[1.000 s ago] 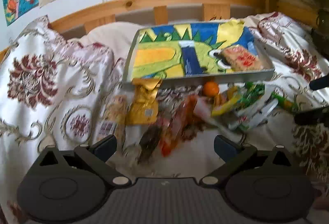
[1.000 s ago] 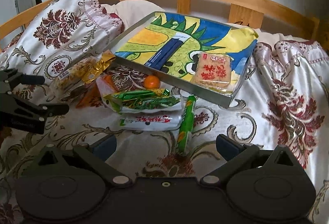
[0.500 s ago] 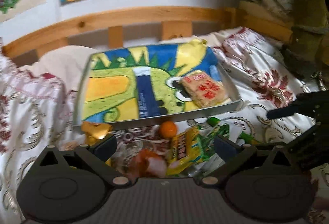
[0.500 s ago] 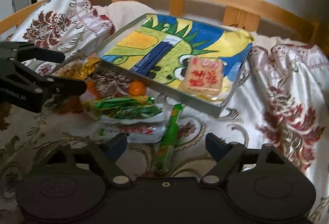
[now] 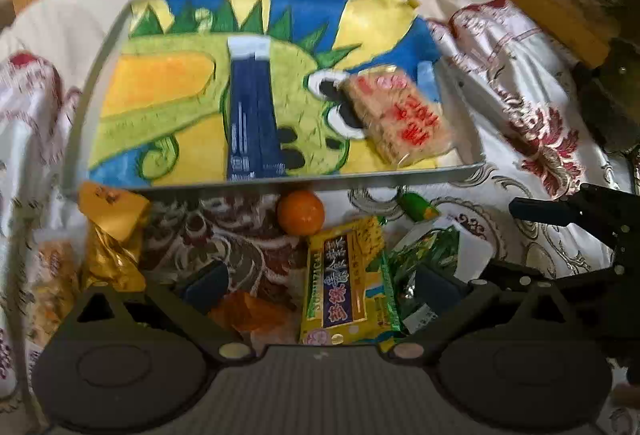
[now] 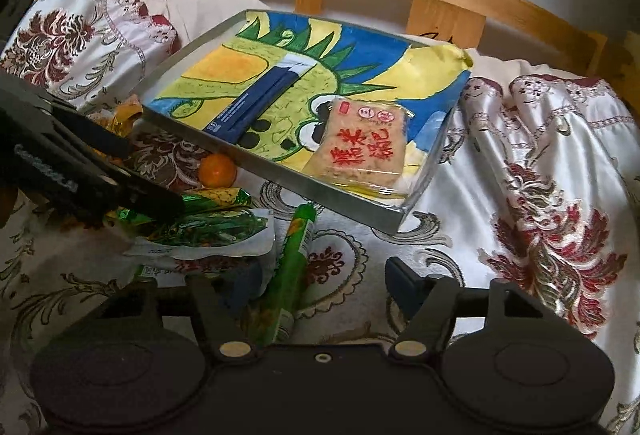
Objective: Organize snacks
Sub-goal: 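Grasp yellow snack box with left tool while right grasps green sausage stick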
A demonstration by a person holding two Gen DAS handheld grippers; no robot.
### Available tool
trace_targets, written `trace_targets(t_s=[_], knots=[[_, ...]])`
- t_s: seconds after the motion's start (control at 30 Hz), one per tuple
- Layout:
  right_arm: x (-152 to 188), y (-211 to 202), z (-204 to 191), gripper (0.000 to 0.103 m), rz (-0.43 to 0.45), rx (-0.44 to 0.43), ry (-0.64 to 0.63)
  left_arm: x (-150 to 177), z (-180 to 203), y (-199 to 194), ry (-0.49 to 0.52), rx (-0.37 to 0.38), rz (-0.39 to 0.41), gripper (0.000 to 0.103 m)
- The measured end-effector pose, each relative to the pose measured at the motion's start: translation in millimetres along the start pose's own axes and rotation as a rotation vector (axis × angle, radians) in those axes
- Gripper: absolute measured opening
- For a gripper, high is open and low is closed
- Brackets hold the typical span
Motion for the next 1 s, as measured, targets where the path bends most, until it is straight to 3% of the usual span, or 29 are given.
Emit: trace_targets(t_s=[0.17,0.33,0.53,0.67,0.83,1.0], knots=[[1.5,8.6,-2.6,0.060,-0.019,-0.009,0.002,0.0,-6.8,8.5,-0.054,0.046,-0.020,0.092],[1.5,16.0,-3.9,0.059,-0.026,-0.017,-0.004,-2.2,-9.3,7.4,-0.096,0.116,-0.024,0.074],[3.6,20.6,-8.4,0.042,-0.034,-0.028,-0.019,-3.5,-2.3,7.8,-0.106,0.191,-0.034,0.056],[5.8,18.7,-12.1,0.034,-0.048,-0.047,-0.035,-3.2,-4.2,11.7,-0.150,0.234,-0.065,0.055],[8.3,19.6,-12.7,0.034,-0.072,-0.051,-0.037,2.0,-8.3,19.3,-0.224,0.270,-0.108,0.060],[8.0,22.8,-14.1,0.034,-0.094,-0.042,-0.045,0.8,-2.3,20.3,-0.188,0.264,-0.123,0.059]])
Point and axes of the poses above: each gripper's, at about its wrist camera, not at the fingertips, and y roughly the way its jaws point, z to its right, x to its underside, the point moved 10 cm from there along y, roughly the way its jaws point, and after that the axes turned 14 degrees about y, right-handed, at the moved point
